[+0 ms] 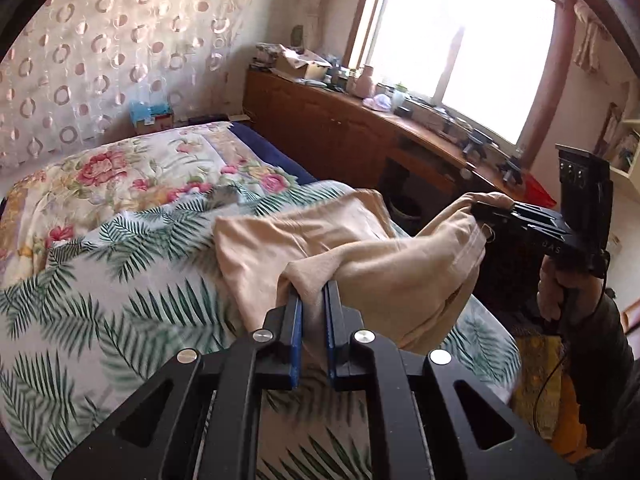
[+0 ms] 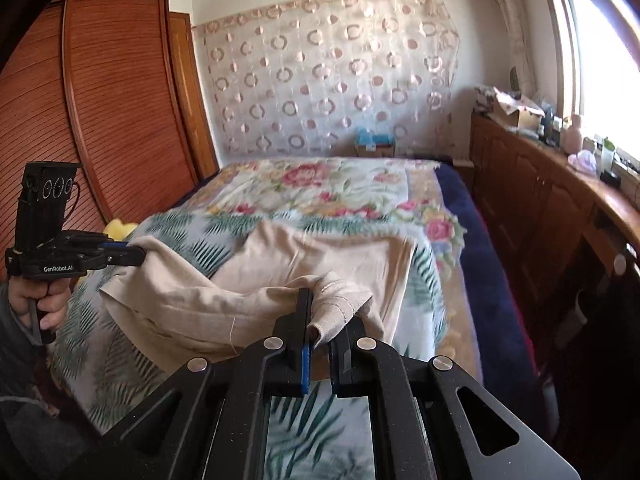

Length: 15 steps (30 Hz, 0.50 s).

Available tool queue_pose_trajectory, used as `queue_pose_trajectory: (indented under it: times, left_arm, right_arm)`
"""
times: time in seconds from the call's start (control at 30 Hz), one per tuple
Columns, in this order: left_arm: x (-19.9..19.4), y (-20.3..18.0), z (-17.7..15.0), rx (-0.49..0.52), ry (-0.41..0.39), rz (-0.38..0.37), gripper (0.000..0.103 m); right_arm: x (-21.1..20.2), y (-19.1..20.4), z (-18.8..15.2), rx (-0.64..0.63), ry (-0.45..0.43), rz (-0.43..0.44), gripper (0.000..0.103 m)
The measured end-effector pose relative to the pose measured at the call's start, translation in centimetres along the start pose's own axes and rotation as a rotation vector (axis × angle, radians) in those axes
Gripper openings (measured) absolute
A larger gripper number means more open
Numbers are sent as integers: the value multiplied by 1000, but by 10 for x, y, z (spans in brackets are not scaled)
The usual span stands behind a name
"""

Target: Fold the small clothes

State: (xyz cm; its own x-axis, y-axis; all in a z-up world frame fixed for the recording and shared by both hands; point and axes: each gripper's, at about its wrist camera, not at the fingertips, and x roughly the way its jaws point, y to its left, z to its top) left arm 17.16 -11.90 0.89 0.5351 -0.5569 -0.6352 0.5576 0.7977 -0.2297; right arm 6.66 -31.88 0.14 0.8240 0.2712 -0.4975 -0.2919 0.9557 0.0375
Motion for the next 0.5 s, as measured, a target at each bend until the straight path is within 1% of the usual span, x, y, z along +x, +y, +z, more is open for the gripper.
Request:
queue_pose_trajectory:
  times: [0.07, 0.13, 0.27, 0.37, 0.4, 0.47, 0.5]
  left_arm:
    - [13, 16, 13, -18, 6, 13, 11]
    - [29, 30, 23, -38, 16, 29, 11]
    - [53, 47, 30, -52, 44, 50, 11]
    - [69, 53, 31, -51, 64, 63, 11]
    - [73, 52, 32, -44, 71, 70, 11]
    - [81, 53, 32, -40, 82, 76, 11]
    - [83, 54, 32, -37, 90, 70, 14]
  right_arm:
    - [21, -9, 11, 18, -3, -12, 7]
    - [43, -16, 15, 29, 8, -15, 7]
    - [83, -19, 16, 50, 46, -26, 7]
    - [97, -19, 16, 57, 72, -37, 7]
    - [101, -21, 21, 60, 77, -37, 7]
    - [102, -21, 24, 64, 87, -42, 7]
    - [102, -23, 28, 70, 90, -47, 7]
